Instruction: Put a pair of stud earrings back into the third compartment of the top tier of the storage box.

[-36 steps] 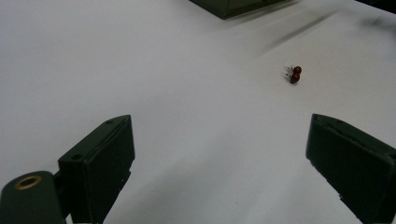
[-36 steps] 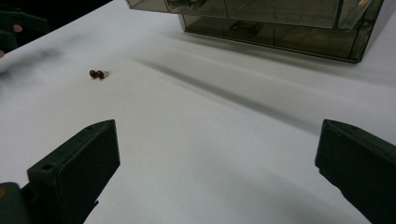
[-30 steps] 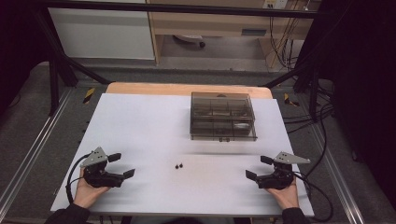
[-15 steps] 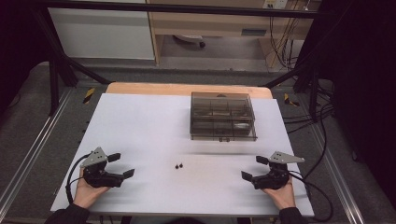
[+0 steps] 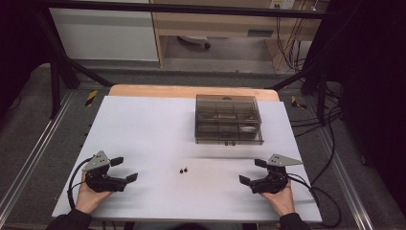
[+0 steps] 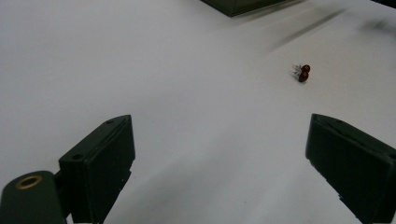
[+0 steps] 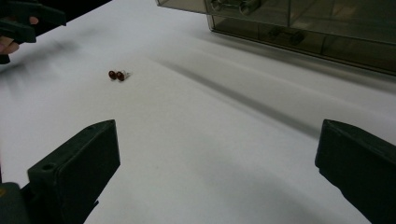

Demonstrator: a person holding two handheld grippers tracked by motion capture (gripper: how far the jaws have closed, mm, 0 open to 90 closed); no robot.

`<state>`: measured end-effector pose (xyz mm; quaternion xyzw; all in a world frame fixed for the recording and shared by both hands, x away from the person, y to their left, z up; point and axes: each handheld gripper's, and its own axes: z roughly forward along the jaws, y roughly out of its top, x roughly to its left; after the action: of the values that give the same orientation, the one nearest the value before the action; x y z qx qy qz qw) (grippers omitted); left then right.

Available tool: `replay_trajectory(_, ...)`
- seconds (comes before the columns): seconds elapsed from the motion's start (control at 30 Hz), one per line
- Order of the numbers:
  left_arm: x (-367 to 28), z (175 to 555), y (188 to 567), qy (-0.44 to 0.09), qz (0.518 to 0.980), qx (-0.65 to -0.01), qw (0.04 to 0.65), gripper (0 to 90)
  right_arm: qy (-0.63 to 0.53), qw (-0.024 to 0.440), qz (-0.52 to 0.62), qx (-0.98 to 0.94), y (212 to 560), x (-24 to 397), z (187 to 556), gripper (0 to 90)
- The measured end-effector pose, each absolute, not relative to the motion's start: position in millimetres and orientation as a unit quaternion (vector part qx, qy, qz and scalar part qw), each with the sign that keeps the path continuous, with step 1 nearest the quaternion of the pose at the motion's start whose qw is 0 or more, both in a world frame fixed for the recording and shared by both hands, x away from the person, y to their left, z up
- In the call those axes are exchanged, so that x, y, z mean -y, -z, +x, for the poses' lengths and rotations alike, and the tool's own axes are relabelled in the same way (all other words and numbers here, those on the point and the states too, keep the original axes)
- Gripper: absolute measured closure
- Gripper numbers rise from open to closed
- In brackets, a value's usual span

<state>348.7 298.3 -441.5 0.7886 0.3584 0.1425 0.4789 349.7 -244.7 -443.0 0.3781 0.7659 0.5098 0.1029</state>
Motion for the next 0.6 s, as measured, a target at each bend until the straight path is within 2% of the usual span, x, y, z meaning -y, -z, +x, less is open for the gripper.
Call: replay_trajectory(0.6,-298.5,349.3,442.4,-0.144,0.789,-0.361,0.476,8.4,-0.504,0.088,0.359,-0.781,437.1,197.7,357.0,0.4)
